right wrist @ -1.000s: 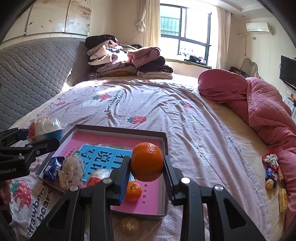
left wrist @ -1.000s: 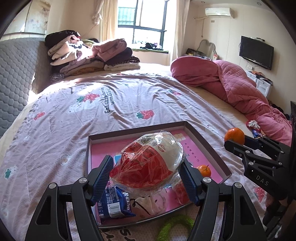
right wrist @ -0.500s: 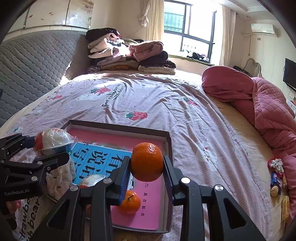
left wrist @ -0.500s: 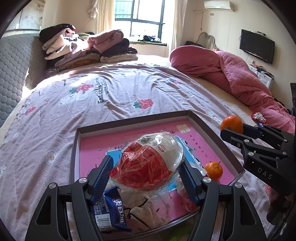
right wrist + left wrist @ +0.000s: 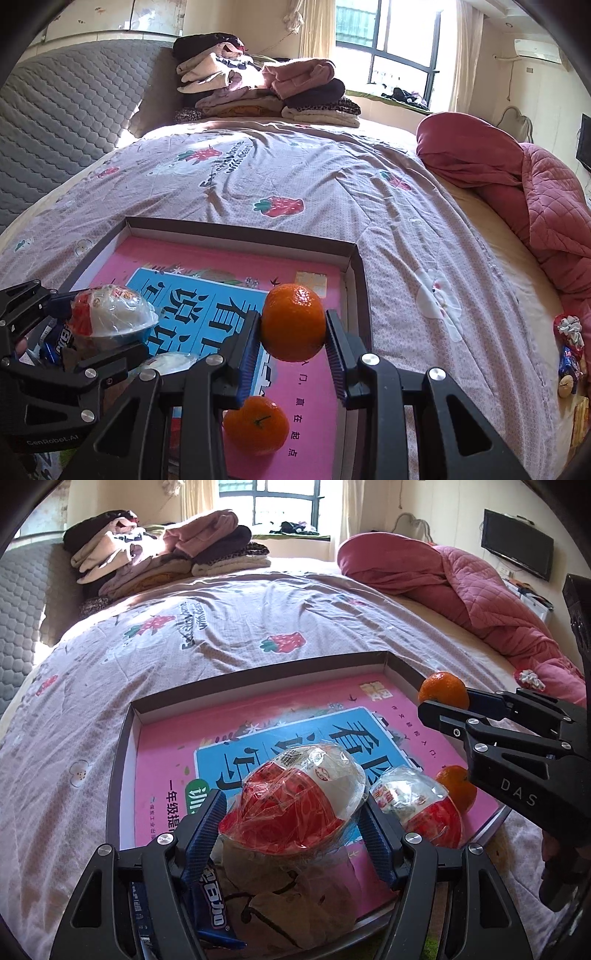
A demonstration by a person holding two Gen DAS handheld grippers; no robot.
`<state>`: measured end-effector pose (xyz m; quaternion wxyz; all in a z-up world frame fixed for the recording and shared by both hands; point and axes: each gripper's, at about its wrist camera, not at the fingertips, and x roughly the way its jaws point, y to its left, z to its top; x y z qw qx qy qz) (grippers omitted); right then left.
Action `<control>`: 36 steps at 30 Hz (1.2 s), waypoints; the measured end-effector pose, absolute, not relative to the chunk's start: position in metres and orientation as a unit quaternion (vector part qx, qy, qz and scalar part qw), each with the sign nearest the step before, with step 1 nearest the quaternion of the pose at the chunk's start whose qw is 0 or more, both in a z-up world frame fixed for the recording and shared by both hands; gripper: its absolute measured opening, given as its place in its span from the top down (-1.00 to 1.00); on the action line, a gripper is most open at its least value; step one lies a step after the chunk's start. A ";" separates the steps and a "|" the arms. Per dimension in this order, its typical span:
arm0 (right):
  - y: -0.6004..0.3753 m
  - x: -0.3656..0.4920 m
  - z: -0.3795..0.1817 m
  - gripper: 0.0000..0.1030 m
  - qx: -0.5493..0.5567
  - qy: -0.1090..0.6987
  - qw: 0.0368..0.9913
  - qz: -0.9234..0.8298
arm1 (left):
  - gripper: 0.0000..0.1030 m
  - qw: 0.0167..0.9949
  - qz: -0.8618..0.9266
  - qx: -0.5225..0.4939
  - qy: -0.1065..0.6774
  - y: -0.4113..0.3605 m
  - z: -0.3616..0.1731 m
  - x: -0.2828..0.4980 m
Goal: Organize objects
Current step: 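Lower the plastic package into the tray and open the left gripper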
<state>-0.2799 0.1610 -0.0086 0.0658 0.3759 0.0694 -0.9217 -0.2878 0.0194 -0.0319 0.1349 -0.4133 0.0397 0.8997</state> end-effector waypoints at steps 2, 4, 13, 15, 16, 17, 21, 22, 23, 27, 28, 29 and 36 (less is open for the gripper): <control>0.160 -0.282 -0.012 0.32 0.379 0.070 0.066 -0.920 | -0.41 0.134 0.899 -0.415 0.044 0.020 -0.034 -0.289; 0.160 -0.284 -0.015 0.32 0.385 0.069 0.068 -0.918 | -0.41 0.136 0.896 -0.420 0.045 0.021 -0.036 -0.289; 0.160 -0.294 -0.026 0.32 0.411 0.062 0.074 -0.906 | -0.40 0.137 0.889 -0.435 0.052 0.024 -0.044 -0.290; 0.160 -0.296 -0.027 0.32 0.416 0.061 0.075 -0.904 | -0.40 0.138 0.886 -0.440 0.052 0.025 -0.047 -0.291; 0.161 -0.297 -0.028 0.32 0.420 0.057 0.074 -0.903 | -0.39 0.137 0.886 -0.440 0.053 0.025 -0.048 -0.291; 0.162 -0.299 -0.028 0.32 0.424 0.052 0.074 -0.901 | -0.39 0.136 0.886 -0.439 0.055 0.026 -0.048 -0.290; 0.164 -0.301 -0.030 0.32 0.434 0.048 0.077 -0.896 | -0.39 0.138 0.886 -0.440 0.053 0.024 -0.047 -0.290; 0.164 -0.302 -0.030 0.32 0.436 0.047 0.076 -0.895 | -0.39 0.138 0.886 -0.440 0.052 0.024 -0.047 -0.290; 0.164 -0.302 -0.031 0.32 0.440 0.045 0.076 -0.894 | -0.39 0.139 0.886 -0.440 0.049 0.023 -0.046 -0.290; 0.164 -0.305 -0.031 0.32 0.451 0.042 0.076 -0.888 | -0.39 0.140 0.886 -0.440 0.045 0.023 -0.045 -0.290; 0.163 -0.306 -0.031 0.32 0.454 0.045 0.076 -0.887 | -0.39 0.140 0.886 -0.441 0.045 0.023 -0.044 -0.290; 0.162 -0.307 -0.031 0.32 0.456 0.045 0.075 -0.886 | -0.39 0.140 0.886 -0.440 0.045 0.022 -0.044 -0.290; 0.155 -0.309 -0.030 0.32 0.471 0.063 0.074 -0.877 | -0.39 0.141 0.886 -0.440 0.040 0.021 -0.042 -0.289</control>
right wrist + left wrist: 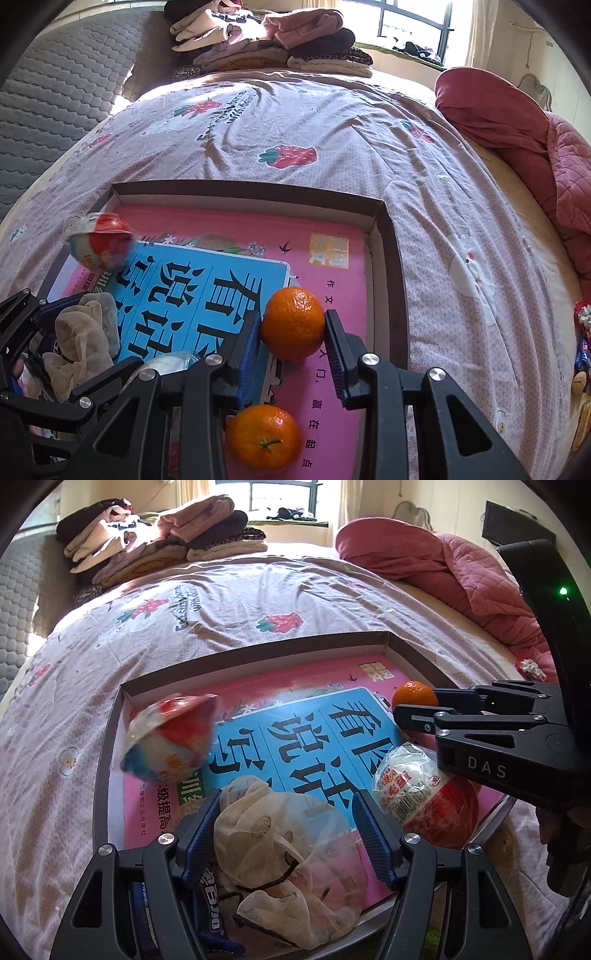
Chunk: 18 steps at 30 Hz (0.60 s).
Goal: Organize objects
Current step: 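Lower the plastic package into the tray and open the left gripper, then lower the tangerine into the tray and open the right gripper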
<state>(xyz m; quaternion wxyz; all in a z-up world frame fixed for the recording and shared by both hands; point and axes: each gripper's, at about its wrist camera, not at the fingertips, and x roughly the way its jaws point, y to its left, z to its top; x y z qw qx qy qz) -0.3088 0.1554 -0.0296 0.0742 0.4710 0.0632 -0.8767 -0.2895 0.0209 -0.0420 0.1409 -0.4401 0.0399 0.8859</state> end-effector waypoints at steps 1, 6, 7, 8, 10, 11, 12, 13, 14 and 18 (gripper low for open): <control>0.155 -0.309 -0.029 0.32 0.472 0.065 0.072 -0.876 | -0.39 0.141 0.886 -0.440 0.039 0.021 -0.042 -0.289; 0.154 -0.306 -0.025 0.32 0.469 0.067 0.067 -0.878 | -0.39 0.141 0.887 -0.438 0.036 0.019 -0.039 -0.289; 0.154 -0.305 -0.024 0.32 0.469 0.066 0.066 -0.878 | -0.39 0.140 0.887 -0.438 0.036 0.019 -0.038 -0.289; 0.155 -0.305 -0.023 0.32 0.469 0.065 0.066 -0.879 | -0.39 0.140 0.888 -0.437 0.035 0.019 -0.038 -0.289; 0.155 -0.303 -0.021 0.32 0.467 0.064 0.063 -0.880 | -0.39 0.138 0.889 -0.435 0.036 0.019 -0.036 -0.289; 0.156 -0.303 -0.020 0.31 0.467 0.063 0.063 -0.880 | -0.39 0.138 0.889 -0.435 0.035 0.019 -0.036 -0.289; 0.156 -0.302 -0.020 0.31 0.466 0.062 0.062 -0.880 | -0.39 0.138 0.889 -0.435 0.035 0.019 -0.035 -0.288; 0.157 -0.301 -0.019 0.31 0.466 0.061 0.062 -0.880 | -0.39 0.137 0.890 -0.434 0.033 0.018 -0.035 -0.289; 0.158 -0.301 -0.018 0.31 0.466 0.060 0.062 -0.881 | -0.39 0.137 0.890 -0.434 0.033 0.018 -0.035 -0.289; 0.160 -0.297 -0.014 0.31 0.465 0.058 0.060 -0.881 | -0.39 0.133 0.891 -0.432 0.033 0.017 -0.032 -0.288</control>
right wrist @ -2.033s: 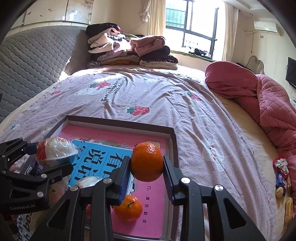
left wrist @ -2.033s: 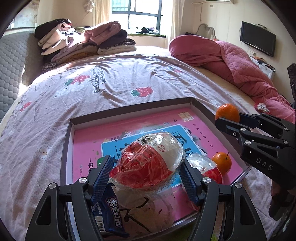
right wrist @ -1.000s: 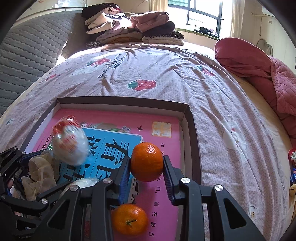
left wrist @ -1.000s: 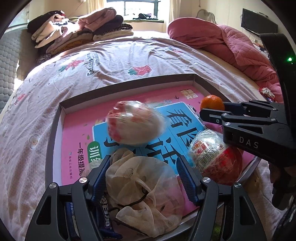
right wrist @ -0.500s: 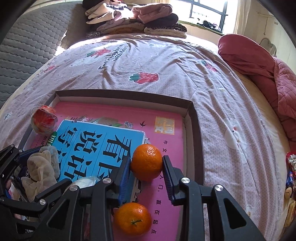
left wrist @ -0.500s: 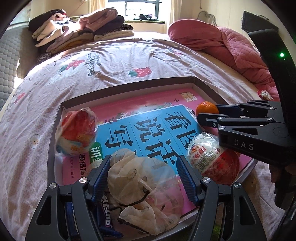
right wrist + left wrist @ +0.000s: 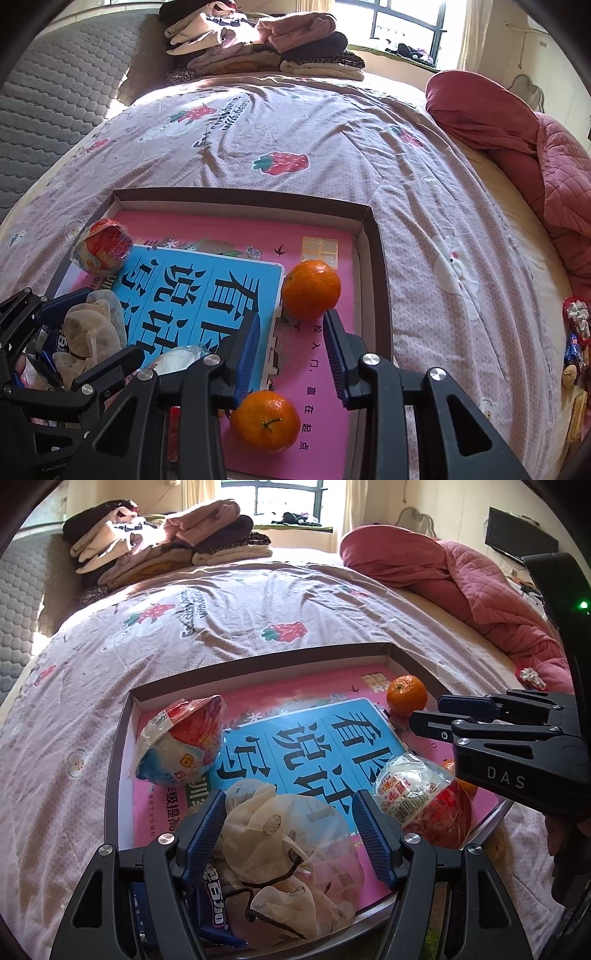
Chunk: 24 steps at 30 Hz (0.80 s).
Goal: Organize objects
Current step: 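Lower the tangerine into the tray and open the right gripper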
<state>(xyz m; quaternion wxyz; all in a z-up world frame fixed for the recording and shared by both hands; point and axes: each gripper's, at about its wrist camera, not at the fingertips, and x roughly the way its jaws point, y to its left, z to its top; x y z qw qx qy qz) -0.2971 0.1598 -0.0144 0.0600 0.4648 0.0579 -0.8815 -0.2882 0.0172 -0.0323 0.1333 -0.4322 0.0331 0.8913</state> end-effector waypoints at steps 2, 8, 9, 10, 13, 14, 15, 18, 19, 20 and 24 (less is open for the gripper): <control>0.160 -0.295 -0.013 0.31 0.464 0.057 0.060 -0.882 | -0.39 0.133 0.892 -0.431 0.031 0.016 -0.031 -0.288; 0.161 -0.291 -0.011 0.30 0.462 0.053 0.062 -0.883 | -0.39 0.130 0.894 -0.427 0.029 0.015 -0.027 -0.288; 0.160 -0.290 -0.011 0.30 0.463 0.054 0.062 -0.883 | -0.39 0.130 0.895 -0.426 0.030 0.015 -0.027 -0.288; 0.160 -0.289 -0.011 0.30 0.463 0.055 0.061 -0.882 | -0.39 0.130 0.895 -0.426 0.030 0.015 -0.026 -0.288; 0.160 -0.287 -0.011 0.30 0.462 0.055 0.060 -0.883 | -0.39 0.132 0.895 -0.425 0.029 0.016 -0.025 -0.287; 0.160 -0.287 -0.010 0.30 0.462 0.053 0.059 -0.883 | -0.39 0.133 0.895 -0.425 0.029 0.016 -0.024 -0.287; 0.161 -0.286 -0.010 0.30 0.462 0.051 0.060 -0.883 | -0.39 0.134 0.895 -0.425 0.028 0.016 -0.023 -0.287; 0.161 -0.284 -0.009 0.30 0.461 0.051 0.059 -0.884 | -0.39 0.134 0.896 -0.422 0.026 0.016 -0.021 -0.286; 0.161 -0.283 -0.009 0.30 0.461 0.051 0.059 -0.884 | -0.39 0.135 0.896 -0.422 0.026 0.016 -0.020 -0.286; 0.161 -0.282 -0.009 0.30 0.462 0.052 0.059 -0.884 | -0.39 0.135 0.896 -0.422 0.026 0.016 -0.020 -0.285; 0.161 -0.281 -0.008 0.29 0.460 0.051 0.058 -0.884 | -0.39 0.137 0.896 -0.422 0.025 0.016 -0.019 -0.286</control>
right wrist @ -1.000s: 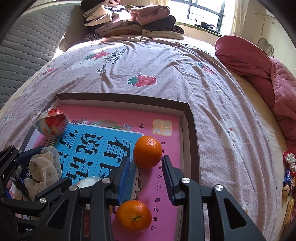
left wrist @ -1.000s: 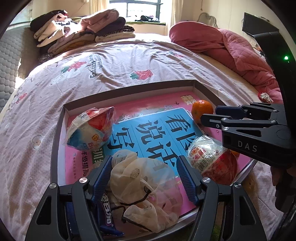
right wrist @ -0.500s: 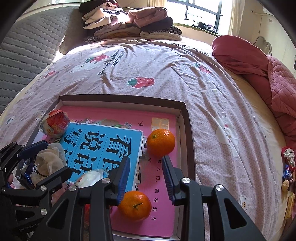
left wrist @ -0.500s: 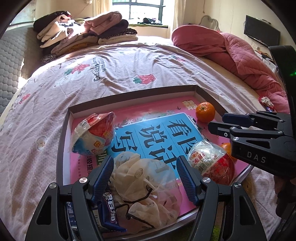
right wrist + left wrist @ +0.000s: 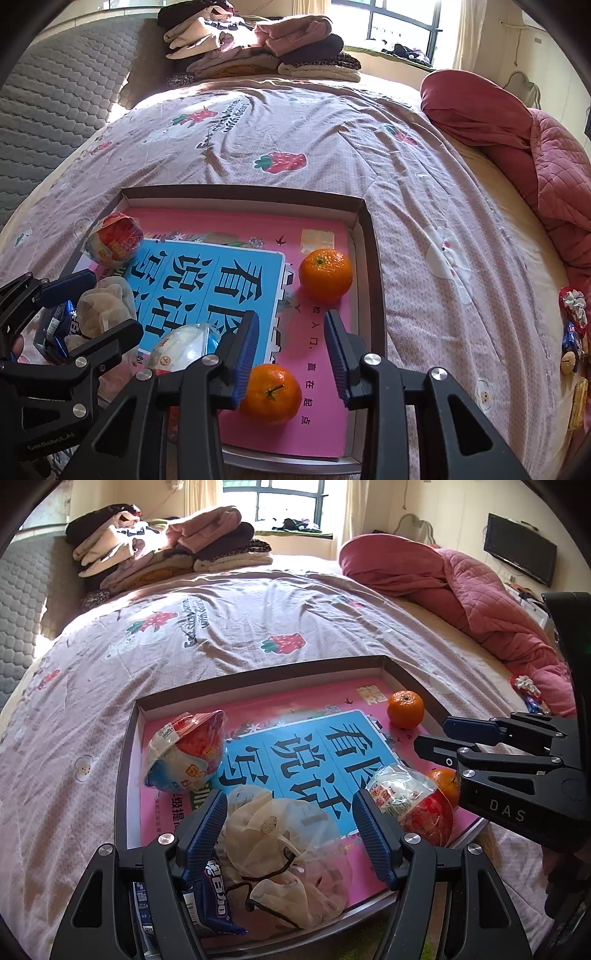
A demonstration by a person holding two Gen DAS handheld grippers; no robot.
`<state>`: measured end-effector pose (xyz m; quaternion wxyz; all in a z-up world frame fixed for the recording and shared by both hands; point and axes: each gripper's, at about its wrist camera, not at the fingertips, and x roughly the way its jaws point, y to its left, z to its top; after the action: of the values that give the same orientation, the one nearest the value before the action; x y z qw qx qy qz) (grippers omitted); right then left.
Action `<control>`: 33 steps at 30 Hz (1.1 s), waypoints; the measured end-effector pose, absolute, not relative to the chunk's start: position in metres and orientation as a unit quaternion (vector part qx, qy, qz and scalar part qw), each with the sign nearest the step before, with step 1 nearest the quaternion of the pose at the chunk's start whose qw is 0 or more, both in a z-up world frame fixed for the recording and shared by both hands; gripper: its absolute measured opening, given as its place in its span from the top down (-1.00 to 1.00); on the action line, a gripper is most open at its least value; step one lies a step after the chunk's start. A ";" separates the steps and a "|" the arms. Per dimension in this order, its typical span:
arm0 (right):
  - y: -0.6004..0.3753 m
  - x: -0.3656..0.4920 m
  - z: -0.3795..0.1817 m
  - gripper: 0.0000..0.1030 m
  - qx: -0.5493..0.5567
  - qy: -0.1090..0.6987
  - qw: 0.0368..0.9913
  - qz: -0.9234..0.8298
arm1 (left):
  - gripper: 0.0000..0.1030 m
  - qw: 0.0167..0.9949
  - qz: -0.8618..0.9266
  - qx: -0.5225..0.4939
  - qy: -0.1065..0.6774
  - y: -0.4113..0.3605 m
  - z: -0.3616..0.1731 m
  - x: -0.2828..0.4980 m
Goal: Organize objects
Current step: 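Lower the tangerine into the tray and open the right gripper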
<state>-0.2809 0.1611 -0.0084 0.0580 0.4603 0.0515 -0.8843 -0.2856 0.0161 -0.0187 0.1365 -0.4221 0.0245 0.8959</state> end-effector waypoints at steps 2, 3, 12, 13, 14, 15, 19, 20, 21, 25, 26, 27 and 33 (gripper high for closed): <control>0.162 -0.280 -0.008 0.28 0.460 0.050 0.058 -0.884 | -0.39 0.137 0.895 -0.423 0.023 0.016 -0.019 -0.286; 0.162 -0.280 -0.008 0.28 0.460 0.049 0.058 -0.885 | -0.39 0.138 0.895 -0.423 0.022 0.015 -0.018 -0.286; 0.165 -0.271 0.000 0.20 0.455 0.049 0.058 -0.887 | -0.44 0.134 0.898 -0.419 0.021 0.013 -0.013 -0.283; 0.165 -0.270 0.001 0.19 0.454 0.050 0.057 -0.888 | -0.44 0.133 0.898 -0.418 0.021 0.013 -0.012 -0.283; 0.165 -0.269 0.003 0.17 0.453 0.051 0.057 -0.888 | -0.45 0.132 0.899 -0.417 0.022 0.013 -0.011 -0.283; 0.165 -0.268 0.004 0.17 0.453 0.051 0.057 -0.888 | -0.45 0.131 0.900 -0.416 0.021 0.012 -0.010 -0.283; 0.166 -0.264 0.009 0.15 0.449 0.050 0.055 -0.890 | -0.46 0.130 0.903 -0.410 0.018 0.010 -0.004 -0.281; 0.167 -0.263 0.011 0.15 0.448 0.050 0.054 -0.891 | -0.46 0.129 0.904 -0.408 0.018 0.009 -0.003 -0.280; 0.167 -0.262 0.012 0.14 0.447 0.050 0.055 -0.891 | -0.47 0.129 0.904 -0.407 0.018 0.009 -0.002 -0.279; 0.167 -0.259 0.017 0.14 0.445 0.047 0.057 -0.893 | -0.47 0.125 0.907 -0.401 0.014 0.006 0.005 -0.276; 0.167 -0.257 0.018 0.14 0.444 0.046 0.057 -0.893 | -0.47 0.125 0.908 -0.400 0.013 0.005 0.008 -0.275; 0.167 -0.256 0.019 0.14 0.443 0.046 0.058 -0.894 | -0.47 0.125 0.909 -0.398 0.012 0.005 0.010 -0.273; 0.167 -0.247 0.028 0.13 0.437 0.040 0.064 -0.896 | -0.47 0.122 0.913 -0.390 0.006 0.003 0.024 -0.261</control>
<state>-0.2469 0.1670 0.0277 0.0636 0.4372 0.0405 -0.8962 -0.2608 0.0029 0.0239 0.1218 -0.3901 0.0061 0.9127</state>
